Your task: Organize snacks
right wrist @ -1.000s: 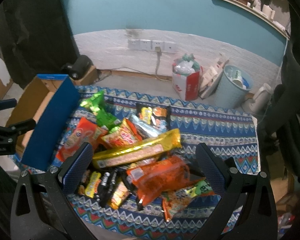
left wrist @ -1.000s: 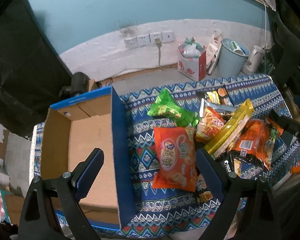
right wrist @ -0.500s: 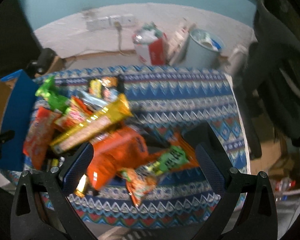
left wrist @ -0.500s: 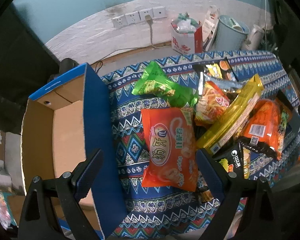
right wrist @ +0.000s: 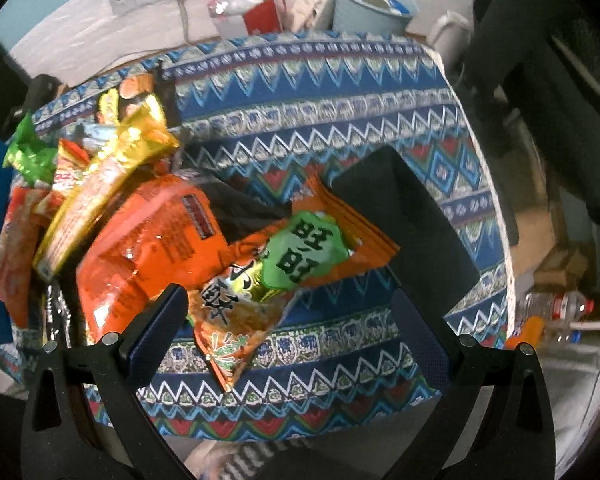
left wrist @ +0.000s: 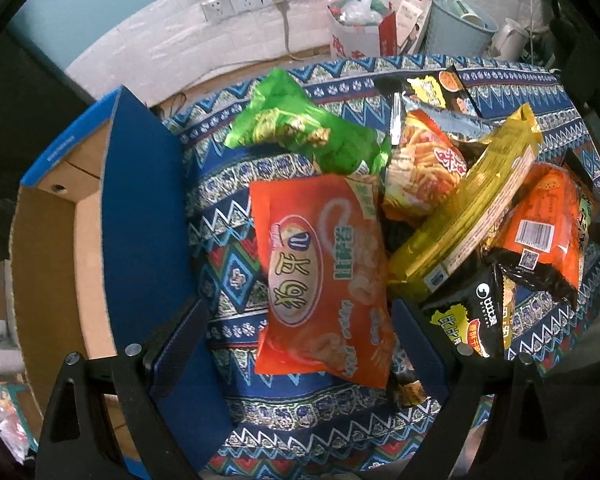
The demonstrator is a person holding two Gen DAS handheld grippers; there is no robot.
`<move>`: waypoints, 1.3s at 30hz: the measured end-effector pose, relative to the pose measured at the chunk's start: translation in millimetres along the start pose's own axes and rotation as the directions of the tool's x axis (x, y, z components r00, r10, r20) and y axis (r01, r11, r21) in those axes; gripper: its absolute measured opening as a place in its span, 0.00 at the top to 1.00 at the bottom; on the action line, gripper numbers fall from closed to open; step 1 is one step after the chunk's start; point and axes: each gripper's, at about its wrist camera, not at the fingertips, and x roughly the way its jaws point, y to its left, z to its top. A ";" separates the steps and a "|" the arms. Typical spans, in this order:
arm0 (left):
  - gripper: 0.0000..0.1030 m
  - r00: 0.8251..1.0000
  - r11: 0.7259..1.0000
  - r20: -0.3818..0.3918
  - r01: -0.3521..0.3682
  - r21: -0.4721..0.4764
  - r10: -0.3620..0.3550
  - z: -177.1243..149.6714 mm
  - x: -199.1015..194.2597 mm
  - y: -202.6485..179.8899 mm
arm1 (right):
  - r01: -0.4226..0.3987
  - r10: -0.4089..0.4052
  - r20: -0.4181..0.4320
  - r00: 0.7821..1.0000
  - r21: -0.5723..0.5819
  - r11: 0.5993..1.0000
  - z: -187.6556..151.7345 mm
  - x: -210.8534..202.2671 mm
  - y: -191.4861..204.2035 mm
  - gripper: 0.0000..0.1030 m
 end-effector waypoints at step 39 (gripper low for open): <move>0.13 0.994 0.998 -0.099 0.049 -0.035 -0.052 28.3 70.6 -2.1 | 0.080 -0.091 -0.087 0.992 -0.123 0.989 13.2 82.4 18.4 0.67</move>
